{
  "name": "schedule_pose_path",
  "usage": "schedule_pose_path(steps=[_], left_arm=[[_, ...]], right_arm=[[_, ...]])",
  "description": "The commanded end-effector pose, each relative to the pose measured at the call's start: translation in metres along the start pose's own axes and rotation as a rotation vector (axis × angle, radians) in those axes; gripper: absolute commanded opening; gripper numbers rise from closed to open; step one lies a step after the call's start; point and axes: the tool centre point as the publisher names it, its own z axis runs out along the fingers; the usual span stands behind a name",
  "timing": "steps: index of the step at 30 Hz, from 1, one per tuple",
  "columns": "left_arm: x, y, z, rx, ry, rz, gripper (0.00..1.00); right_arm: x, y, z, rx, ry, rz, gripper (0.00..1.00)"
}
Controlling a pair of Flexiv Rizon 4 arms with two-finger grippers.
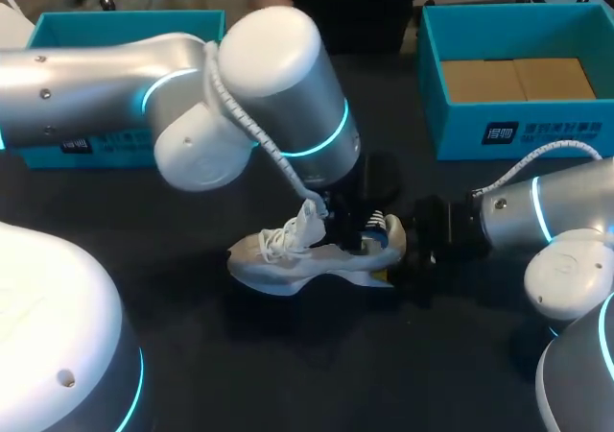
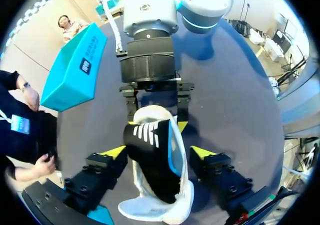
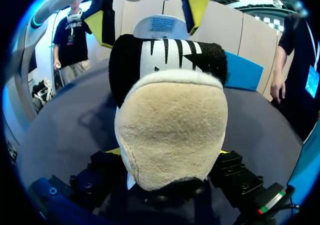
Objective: Take the shoe out of the shoebox, open the shoe tongue, remove and reinsert the insole, then place the shoe into the shoebox
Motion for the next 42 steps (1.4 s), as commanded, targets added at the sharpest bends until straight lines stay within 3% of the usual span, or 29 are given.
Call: schedule_pose_path(steps=[1,3,9,14,16,23,42], left_arm=[[0.009,0.013,-0.017,0.034,-0.083,0.003,0.90],[0.008,0.014,-0.019,0.039,-0.151,0.010,0.92],[0.010,0.014,-0.025,0.028,-0.200,0.024,0.91],[0.017,0.015,-0.037,0.005,-0.204,0.034,0.92],[0.020,0.017,-0.041,-0.010,-0.206,0.037,0.98],[0.026,0.022,-0.049,-0.017,-0.190,0.040,1.00],[0.031,0.023,-0.050,-0.022,-0.201,0.032,1.00]], right_arm=[[0.001,0.002,0.001,0.004,-0.002,0.000,0.00],[0.001,0.002,0.001,0.004,-0.002,0.000,0.00],[0.001,0.002,0.001,0.004,-0.002,0.000,0.00],[0.001,0.002,0.001,0.004,-0.002,0.000,0.00],[0.001,0.002,0.001,0.004,-0.002,0.000,0.00],[0.001,0.002,0.001,0.004,-0.002,0.000,0.00],[0.001,0.002,0.001,0.004,-0.002,0.000,0.00]])
